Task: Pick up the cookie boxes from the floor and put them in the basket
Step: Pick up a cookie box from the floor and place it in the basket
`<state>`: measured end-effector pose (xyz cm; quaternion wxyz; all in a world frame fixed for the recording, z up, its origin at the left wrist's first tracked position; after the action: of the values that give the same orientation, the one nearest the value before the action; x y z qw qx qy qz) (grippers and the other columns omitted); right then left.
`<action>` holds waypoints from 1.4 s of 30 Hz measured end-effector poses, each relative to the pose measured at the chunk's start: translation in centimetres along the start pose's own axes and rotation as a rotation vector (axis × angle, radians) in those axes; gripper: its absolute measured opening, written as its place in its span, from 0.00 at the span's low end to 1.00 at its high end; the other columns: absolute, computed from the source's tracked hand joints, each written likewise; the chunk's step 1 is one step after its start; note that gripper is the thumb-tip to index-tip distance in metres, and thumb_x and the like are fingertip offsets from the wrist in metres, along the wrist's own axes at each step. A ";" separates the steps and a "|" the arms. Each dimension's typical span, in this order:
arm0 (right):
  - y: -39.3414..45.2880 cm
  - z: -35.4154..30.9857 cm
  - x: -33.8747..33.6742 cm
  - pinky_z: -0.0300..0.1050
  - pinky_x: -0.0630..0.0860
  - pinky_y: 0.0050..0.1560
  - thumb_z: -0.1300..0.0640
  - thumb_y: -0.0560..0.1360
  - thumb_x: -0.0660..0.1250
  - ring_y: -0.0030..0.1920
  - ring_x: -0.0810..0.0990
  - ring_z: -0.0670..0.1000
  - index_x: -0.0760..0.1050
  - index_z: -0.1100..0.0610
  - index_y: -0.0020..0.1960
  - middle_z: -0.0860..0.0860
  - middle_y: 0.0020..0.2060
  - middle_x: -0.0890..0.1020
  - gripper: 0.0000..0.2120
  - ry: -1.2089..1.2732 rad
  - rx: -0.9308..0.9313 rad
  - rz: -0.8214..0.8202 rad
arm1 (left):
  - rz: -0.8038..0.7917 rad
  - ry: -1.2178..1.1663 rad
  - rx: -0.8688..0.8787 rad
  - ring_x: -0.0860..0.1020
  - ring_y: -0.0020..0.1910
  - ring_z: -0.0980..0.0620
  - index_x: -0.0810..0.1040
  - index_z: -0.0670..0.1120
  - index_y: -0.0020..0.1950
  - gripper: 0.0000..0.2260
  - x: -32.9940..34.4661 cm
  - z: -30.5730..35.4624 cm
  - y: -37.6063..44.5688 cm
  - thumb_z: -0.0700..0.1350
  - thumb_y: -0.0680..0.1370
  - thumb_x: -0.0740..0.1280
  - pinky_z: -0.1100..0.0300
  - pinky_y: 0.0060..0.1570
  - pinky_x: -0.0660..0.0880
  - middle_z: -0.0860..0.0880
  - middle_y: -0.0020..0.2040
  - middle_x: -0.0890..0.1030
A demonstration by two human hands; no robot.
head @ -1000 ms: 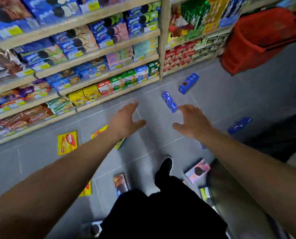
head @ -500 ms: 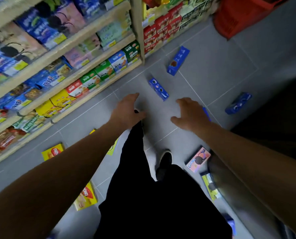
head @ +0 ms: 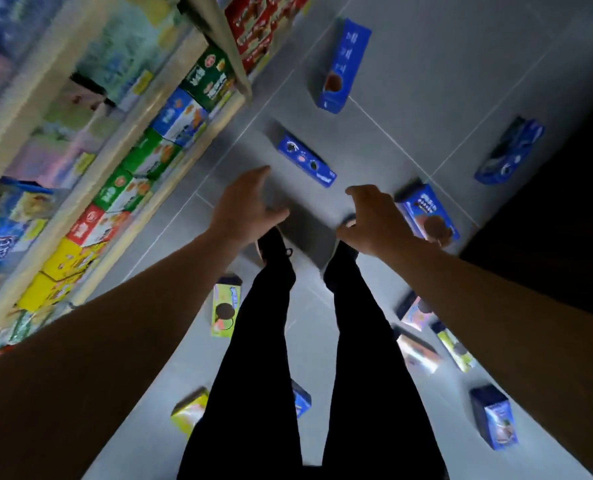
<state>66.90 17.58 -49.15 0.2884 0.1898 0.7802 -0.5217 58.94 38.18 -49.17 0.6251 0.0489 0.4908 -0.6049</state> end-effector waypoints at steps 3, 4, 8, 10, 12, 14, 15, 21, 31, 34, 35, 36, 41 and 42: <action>5.7 1.7 2.6 0.51 0.72 0.63 0.49 0.71 0.72 0.66 0.70 0.59 0.64 0.56 0.73 0.57 0.68 0.69 0.34 0.026 0.022 -0.008 | -0.006 0.030 -0.006 0.69 0.70 0.44 0.65 0.41 0.74 0.36 3.2 -2.8 4.8 0.51 0.71 0.75 0.58 0.69 0.62 0.41 0.71 0.70; 7.6 2.4 3.8 0.51 0.72 0.61 0.48 0.72 0.72 0.66 0.70 0.59 0.64 0.56 0.72 0.56 0.68 0.69 0.34 0.036 0.027 -0.007 | -0.006 0.038 -0.006 0.69 0.71 0.44 0.65 0.41 0.74 0.36 4.4 -3.7 6.4 0.51 0.71 0.75 0.57 0.69 0.63 0.41 0.72 0.70; 16.0 5.3 9.3 0.51 0.73 0.59 0.48 0.73 0.72 0.66 0.70 0.57 0.62 0.55 0.72 0.56 0.68 0.68 0.33 0.057 0.055 -0.018 | -0.013 0.049 -0.008 0.68 0.71 0.44 0.65 0.41 0.74 0.36 10.3 -8.3 13.4 0.50 0.70 0.75 0.56 0.69 0.63 0.41 0.72 0.70; 20.1 6.7 12.4 0.52 0.75 0.58 0.48 0.73 0.72 0.66 0.69 0.57 0.61 0.55 0.73 0.56 0.68 0.68 0.34 0.066 0.075 -0.027 | -0.016 0.062 0.001 0.68 0.71 0.44 0.65 0.41 0.75 0.37 13.5 -10.6 17.0 0.48 0.70 0.76 0.56 0.69 0.62 0.41 0.72 0.70; 23.7 7.9 15.1 0.52 0.74 0.57 0.49 0.72 0.72 0.65 0.70 0.58 0.61 0.56 0.73 0.55 0.67 0.69 0.34 0.071 0.094 -0.015 | -0.044 0.089 0.019 0.66 0.73 0.43 0.63 0.41 0.75 0.38 16.4 -12.4 20.4 0.48 0.70 0.75 0.55 0.70 0.61 0.40 0.73 0.68; 27.2 9.1 17.4 0.51 0.74 0.56 0.49 0.71 0.73 0.64 0.70 0.58 0.61 0.56 0.73 0.55 0.66 0.69 0.36 0.076 0.111 0.017 | -0.082 0.138 0.029 0.63 0.74 0.42 0.61 0.44 0.77 0.39 19.1 -14.3 23.9 0.49 0.70 0.75 0.53 0.71 0.61 0.40 0.74 0.65; 28.7 9.6 18.3 0.50 0.74 0.56 0.48 0.71 0.73 0.64 0.70 0.58 0.61 0.56 0.73 0.55 0.67 0.69 0.37 0.076 0.113 0.034 | -0.093 0.160 0.033 0.63 0.74 0.41 0.59 0.45 0.77 0.40 20.3 -15.0 25.5 0.49 0.70 0.75 0.52 0.70 0.62 0.40 0.75 0.63; 35.4 12.1 22.8 0.55 0.72 0.62 0.42 0.69 0.75 0.69 0.67 0.58 0.56 0.55 0.76 0.55 0.69 0.68 0.45 0.079 0.084 0.008 | -0.122 0.316 0.106 0.56 0.75 0.39 0.55 0.55 0.78 0.44 24.9 -17.6 33.0 0.44 0.69 0.76 0.47 0.70 0.64 0.44 0.80 0.49; 35.8 14.1 23.3 0.47 0.74 0.52 0.57 0.71 0.74 0.57 0.78 0.57 0.67 0.57 0.66 0.56 0.58 0.76 0.27 0.079 0.059 0.018 | -0.067 0.363 0.111 0.76 0.55 0.39 0.73 0.48 0.64 0.27 26.0 -18.4 34.6 0.41 0.66 0.74 0.48 0.54 0.75 0.40 0.62 0.70; 32.2 13.9 20.1 0.43 0.71 0.49 0.61 0.70 0.74 0.56 0.78 0.57 0.69 0.57 0.65 0.56 0.58 0.77 0.27 0.119 0.037 -0.013 | -0.096 0.271 0.122 0.76 0.53 0.43 0.75 0.47 0.54 0.20 23.4 -16.1 31.3 0.43 0.64 0.74 0.53 0.47 0.74 0.42 0.57 0.72; 30.6 13.6 18.7 0.43 0.71 0.49 0.62 0.69 0.74 0.56 0.78 0.57 0.69 0.56 0.66 0.56 0.59 0.76 0.27 0.140 0.036 -0.027 | -0.113 0.238 0.136 0.76 0.51 0.44 0.75 0.47 0.50 0.17 22.1 -14.9 30.0 0.44 0.63 0.74 0.56 0.43 0.72 0.43 0.54 0.74; 28.8 13.3 17.0 0.43 0.71 0.50 0.63 0.69 0.73 0.57 0.77 0.57 0.69 0.56 0.66 0.56 0.59 0.76 0.28 0.178 0.045 -0.045 | -0.130 0.201 0.143 0.76 0.49 0.45 0.74 0.48 0.46 0.16 20.3 -13.3 28.5 0.45 0.62 0.74 0.58 0.40 0.69 0.45 0.51 0.76; 18.5 11.2 7.1 0.40 0.69 0.52 0.63 0.65 0.75 0.56 0.76 0.53 0.71 0.56 0.64 0.53 0.58 0.76 0.29 0.454 0.083 -0.046 | -0.178 -0.005 0.057 0.78 0.46 0.52 0.77 0.48 0.55 0.25 10.2 -5.3 20.7 0.46 0.61 0.80 0.61 0.46 0.72 0.52 0.48 0.80; 16.1 10.6 4.5 0.39 0.69 0.50 0.64 0.65 0.75 0.54 0.76 0.51 0.71 0.56 0.63 0.51 0.56 0.77 0.28 0.516 0.092 -0.031 | -0.188 -0.049 0.047 0.79 0.46 0.51 0.77 0.50 0.54 0.26 7.9 -3.4 18.9 0.48 0.59 0.80 0.61 0.46 0.74 0.51 0.49 0.81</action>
<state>75.70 13.90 -66.49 0.0629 0.3176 0.8063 -0.4951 70.54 39.81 -66.30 0.5763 0.0024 0.4635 -0.6731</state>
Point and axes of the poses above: each hand's wrist, its own y-axis towards the middle knuckle, its own x-axis out of the palm, z = x × y, the point moved 4 cm from there along y, towards the middle knuckle
